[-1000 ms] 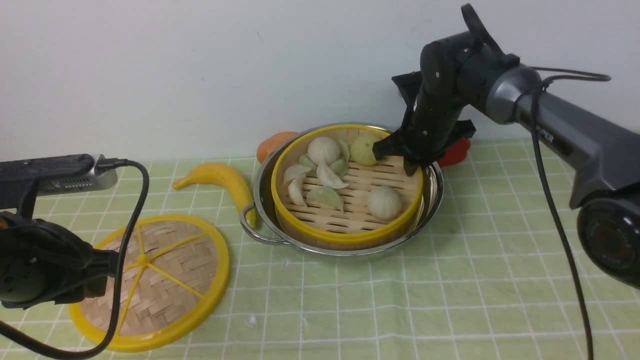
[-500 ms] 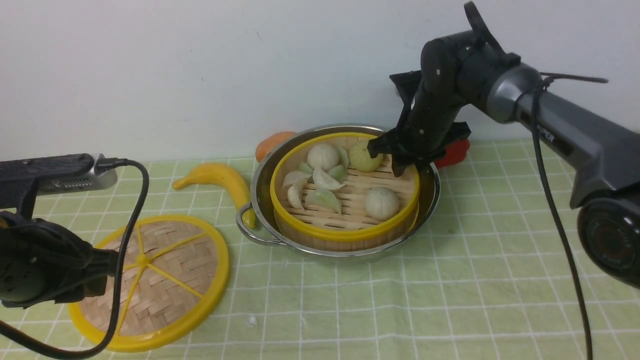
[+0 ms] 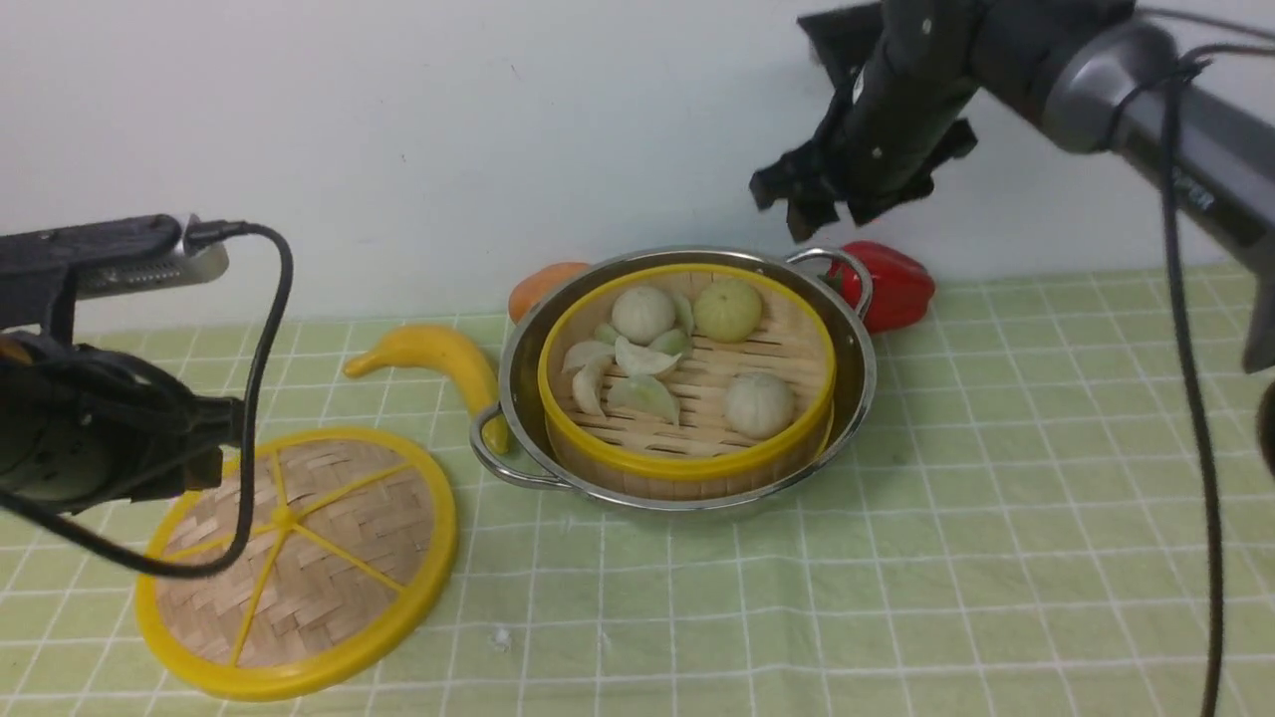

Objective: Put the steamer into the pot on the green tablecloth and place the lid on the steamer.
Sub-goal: 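Place the bamboo steamer basket of food into the steel pot with the right gripper, then grasp the bamboo steamer lid lying on the table by its centre knob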

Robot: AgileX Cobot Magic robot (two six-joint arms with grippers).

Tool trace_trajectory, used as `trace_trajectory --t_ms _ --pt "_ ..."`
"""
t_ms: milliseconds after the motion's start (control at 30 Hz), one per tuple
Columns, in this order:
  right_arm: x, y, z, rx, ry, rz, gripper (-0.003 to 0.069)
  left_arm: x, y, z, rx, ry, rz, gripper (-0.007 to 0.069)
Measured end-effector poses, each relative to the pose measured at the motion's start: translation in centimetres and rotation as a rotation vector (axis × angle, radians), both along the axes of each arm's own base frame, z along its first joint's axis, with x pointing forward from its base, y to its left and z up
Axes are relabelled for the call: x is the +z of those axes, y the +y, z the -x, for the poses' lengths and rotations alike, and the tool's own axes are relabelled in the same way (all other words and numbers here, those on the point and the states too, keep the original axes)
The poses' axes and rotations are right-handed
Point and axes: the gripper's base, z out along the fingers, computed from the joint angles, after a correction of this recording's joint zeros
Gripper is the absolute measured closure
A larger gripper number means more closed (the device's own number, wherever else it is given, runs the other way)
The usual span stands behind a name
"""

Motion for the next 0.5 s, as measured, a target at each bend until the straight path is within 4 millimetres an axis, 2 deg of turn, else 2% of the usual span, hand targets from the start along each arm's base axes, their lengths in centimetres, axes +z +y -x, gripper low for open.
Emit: trace_trajectory --t_ms 33,67,100,200,233,300,367,400,433,500 --pt "0.0 -0.1 0.0 -0.001 0.001 0.000 0.0243 0.1 0.0 -0.2 0.000 -0.002 0.000 0.0382" --pt "3.5 -0.9 1.4 -0.005 -0.061 -0.022 0.0243 -0.5 0.1 -1.5 -0.003 0.044 0.003 0.0382" --pt "4.1 -1.1 1.7 -0.005 -0.071 -0.025 0.0243 -0.8 0.1 -1.8 -0.003 0.060 0.004 0.0382" --pt "8.1 -2.4 4.5 -0.001 -0.129 -0.038 0.0241 -1.9 0.2 -3.4 -0.006 0.111 0.000 0.0382" --pt "10.2 -3.2 6.5 0.007 -0.157 -0.040 0.0242 -2.9 0.3 -4.4 -0.004 0.145 -0.004 0.0382" --pt "12.5 -4.2 9.1 0.013 -0.189 -0.048 0.0242 -4.1 0.4 -5.3 -0.008 0.182 -0.019 0.0382" --pt "15.2 -5.8 13.3 0.018 -0.231 -0.061 0.0242 -5.6 0.6 -6.3 -0.013 0.220 -0.032 0.0382" --pt "15.4 -6.0 13.7 0.018 -0.236 -0.063 0.0242 -5.5 0.6 -6.3 -0.014 0.219 -0.034 0.0382" --pt "17.5 -7.5 17.7 0.021 -0.281 -0.081 0.0242 -6.6 0.7 -7.0 -0.015 0.239 -0.036 0.0382" --pt "19.1 -9.1 21.9 0.024 -0.332 -0.105 0.0242 -7.4 0.7 -7.7 -0.016 0.249 -0.036 0.0382"
